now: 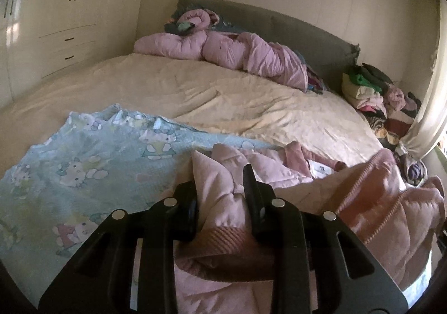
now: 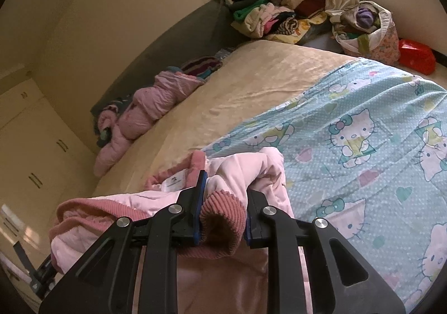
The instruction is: Fold large clothes
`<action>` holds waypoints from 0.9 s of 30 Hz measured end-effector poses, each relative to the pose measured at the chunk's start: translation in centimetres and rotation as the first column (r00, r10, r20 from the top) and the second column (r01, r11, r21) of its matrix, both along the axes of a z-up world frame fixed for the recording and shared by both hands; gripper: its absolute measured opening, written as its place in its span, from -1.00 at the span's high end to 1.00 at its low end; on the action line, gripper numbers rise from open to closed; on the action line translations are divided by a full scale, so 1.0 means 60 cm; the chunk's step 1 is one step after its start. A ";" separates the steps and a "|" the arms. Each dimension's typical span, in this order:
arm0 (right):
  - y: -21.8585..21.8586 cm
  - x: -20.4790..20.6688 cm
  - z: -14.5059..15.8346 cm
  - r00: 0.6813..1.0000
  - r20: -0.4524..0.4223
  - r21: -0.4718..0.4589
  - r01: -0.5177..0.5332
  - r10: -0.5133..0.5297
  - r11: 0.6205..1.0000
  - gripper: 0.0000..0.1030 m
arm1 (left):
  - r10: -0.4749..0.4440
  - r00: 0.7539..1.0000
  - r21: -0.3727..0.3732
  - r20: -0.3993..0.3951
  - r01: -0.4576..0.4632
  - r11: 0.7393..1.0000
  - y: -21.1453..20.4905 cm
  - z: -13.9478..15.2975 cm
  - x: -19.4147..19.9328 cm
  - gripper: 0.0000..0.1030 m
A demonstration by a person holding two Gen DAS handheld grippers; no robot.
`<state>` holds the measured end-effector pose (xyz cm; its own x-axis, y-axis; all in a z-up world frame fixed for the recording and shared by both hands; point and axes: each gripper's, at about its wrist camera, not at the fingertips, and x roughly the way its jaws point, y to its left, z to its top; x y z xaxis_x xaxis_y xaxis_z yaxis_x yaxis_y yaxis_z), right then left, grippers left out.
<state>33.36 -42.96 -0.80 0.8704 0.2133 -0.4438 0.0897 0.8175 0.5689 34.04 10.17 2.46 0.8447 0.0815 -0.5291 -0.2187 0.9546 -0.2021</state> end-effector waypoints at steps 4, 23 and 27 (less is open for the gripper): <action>0.002 0.022 -0.013 1.000 -0.026 0.010 0.006 -0.006 1.000 0.56 | -0.005 1.000 -0.005 -0.016 0.005 1.000 -0.001 -0.015 0.016 0.61; 0.121 -0.043 0.017 0.960 0.014 -0.214 -0.270 0.279 0.939 -0.32 | -0.048 0.999 -0.013 -0.020 0.048 0.999 -0.009 -0.022 0.028 0.38; 0.128 -0.048 -0.007 0.966 -0.027 -0.259 -0.256 0.258 0.931 -0.33 | -0.066 0.998 -0.022 0.006 0.066 0.998 -0.006 -0.005 0.016 0.04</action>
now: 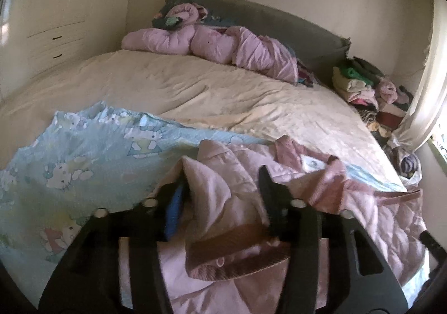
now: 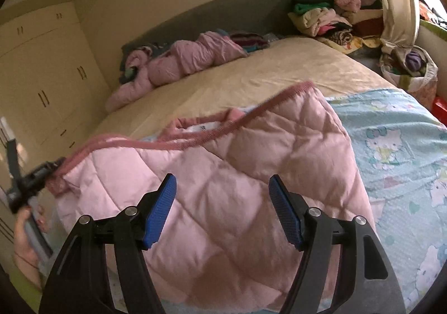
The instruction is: Fold large clothes
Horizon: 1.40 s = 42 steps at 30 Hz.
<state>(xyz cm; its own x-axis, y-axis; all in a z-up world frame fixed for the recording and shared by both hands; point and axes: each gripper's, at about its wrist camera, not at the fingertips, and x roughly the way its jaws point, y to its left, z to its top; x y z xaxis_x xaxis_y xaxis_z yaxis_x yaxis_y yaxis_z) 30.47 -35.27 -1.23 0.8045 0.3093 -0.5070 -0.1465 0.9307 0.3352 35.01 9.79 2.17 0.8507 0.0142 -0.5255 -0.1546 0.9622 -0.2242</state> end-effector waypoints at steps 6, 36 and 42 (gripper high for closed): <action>-0.041 -0.018 -0.008 0.995 0.022 -0.034 0.103 -0.102 0.994 -0.61 | 0.018 0.998 0.061 0.063 -0.022 0.998 -0.002 0.039 -0.034 -0.32; -0.090 0.001 -0.064 0.993 -0.049 -0.117 0.102 -0.108 0.988 0.41 | -0.094 0.971 -0.167 -0.218 0.057 0.984 0.110 -0.159 -0.018 0.49; -0.075 0.019 -0.011 0.986 0.050 -0.130 0.165 -0.160 0.978 0.62 | -0.070 0.994 -0.151 -0.086 0.057 0.987 0.101 -0.090 -0.012 0.61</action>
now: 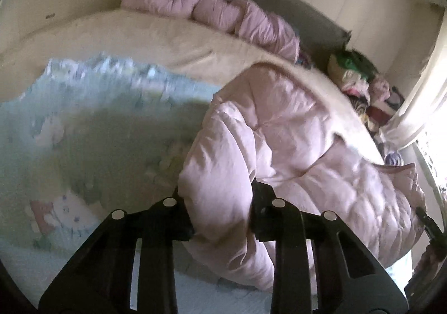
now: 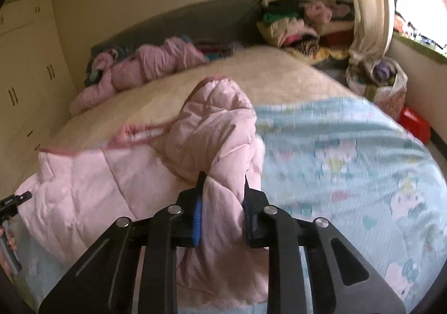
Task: Fold large clothes
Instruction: 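Fold the held jacket edge further toward the collar with both grippers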
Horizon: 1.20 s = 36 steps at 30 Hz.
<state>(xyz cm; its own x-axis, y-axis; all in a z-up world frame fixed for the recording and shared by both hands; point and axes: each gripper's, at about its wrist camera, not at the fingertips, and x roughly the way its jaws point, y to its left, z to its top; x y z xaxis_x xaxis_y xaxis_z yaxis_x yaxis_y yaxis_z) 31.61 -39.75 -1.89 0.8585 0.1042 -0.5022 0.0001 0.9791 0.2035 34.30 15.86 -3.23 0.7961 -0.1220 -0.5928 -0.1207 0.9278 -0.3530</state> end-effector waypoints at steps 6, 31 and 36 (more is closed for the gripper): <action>0.008 0.074 0.026 0.996 0.023 0.008 0.089 -0.089 0.996 0.66 | 0.024 0.997 0.042 0.079 -0.027 0.999 -0.024 0.042 0.045 0.62; 0.004 0.308 -0.159 0.939 -0.248 -0.036 0.235 -0.236 0.971 0.59 | 0.064 0.993 0.335 -0.099 -0.027 0.942 -0.080 -0.105 0.254 0.54; 0.000 0.314 -0.172 0.936 -0.274 -0.010 0.225 -0.219 0.974 0.50 | 0.061 0.992 0.338 -0.109 -0.021 0.941 -0.082 -0.109 0.254 0.51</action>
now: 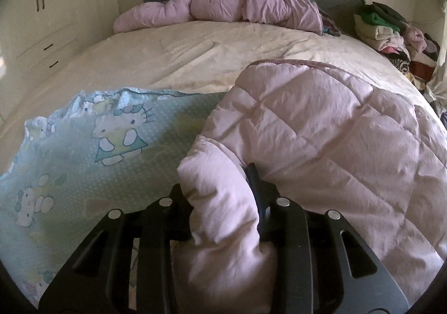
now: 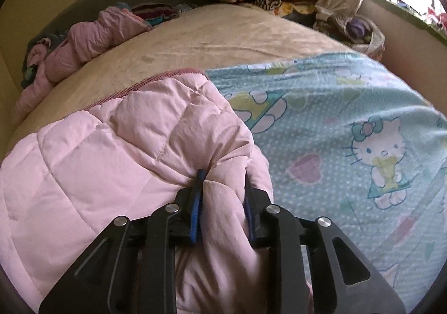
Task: Fold large clothes
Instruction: 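Fold the held jacket edge further toward the collar with both grippers, then open both grippers and release the folded jacket onto the blanket, then move both grippers to the end of the folded jacket bundle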
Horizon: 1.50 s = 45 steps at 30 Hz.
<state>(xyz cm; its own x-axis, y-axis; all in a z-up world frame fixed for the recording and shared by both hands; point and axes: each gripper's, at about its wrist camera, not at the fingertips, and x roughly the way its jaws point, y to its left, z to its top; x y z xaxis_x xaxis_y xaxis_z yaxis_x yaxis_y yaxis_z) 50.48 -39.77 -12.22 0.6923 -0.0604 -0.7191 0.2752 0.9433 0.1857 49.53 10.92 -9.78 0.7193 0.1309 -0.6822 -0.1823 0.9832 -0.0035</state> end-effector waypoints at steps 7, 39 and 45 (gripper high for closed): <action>0.007 -0.023 0.039 0.996 -0.049 -0.125 0.071 -0.077 0.990 -0.55 | 0.023 1.000 0.017 -0.017 -0.023 1.000 0.008 0.019 -0.020 -0.17; 0.210 -0.263 0.106 0.931 0.097 0.026 -0.355 0.351 0.935 -0.80 | 0.042 0.998 0.087 0.052 -0.047 0.995 -0.035 0.093 -0.259 -0.81; 0.125 -0.338 0.112 0.958 0.127 0.087 -0.270 0.258 0.959 -0.81 | 0.065 0.996 0.052 0.065 -0.068 0.996 -0.026 0.102 -0.287 -0.81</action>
<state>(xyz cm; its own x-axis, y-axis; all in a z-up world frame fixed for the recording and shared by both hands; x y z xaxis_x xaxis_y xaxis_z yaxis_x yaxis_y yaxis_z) 30.20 -32.27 -5.52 0.7507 0.2056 -0.6279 -0.0096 0.9537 0.3007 32.29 9.35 -3.66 0.7492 0.2156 -0.6263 -0.2482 0.9680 0.0363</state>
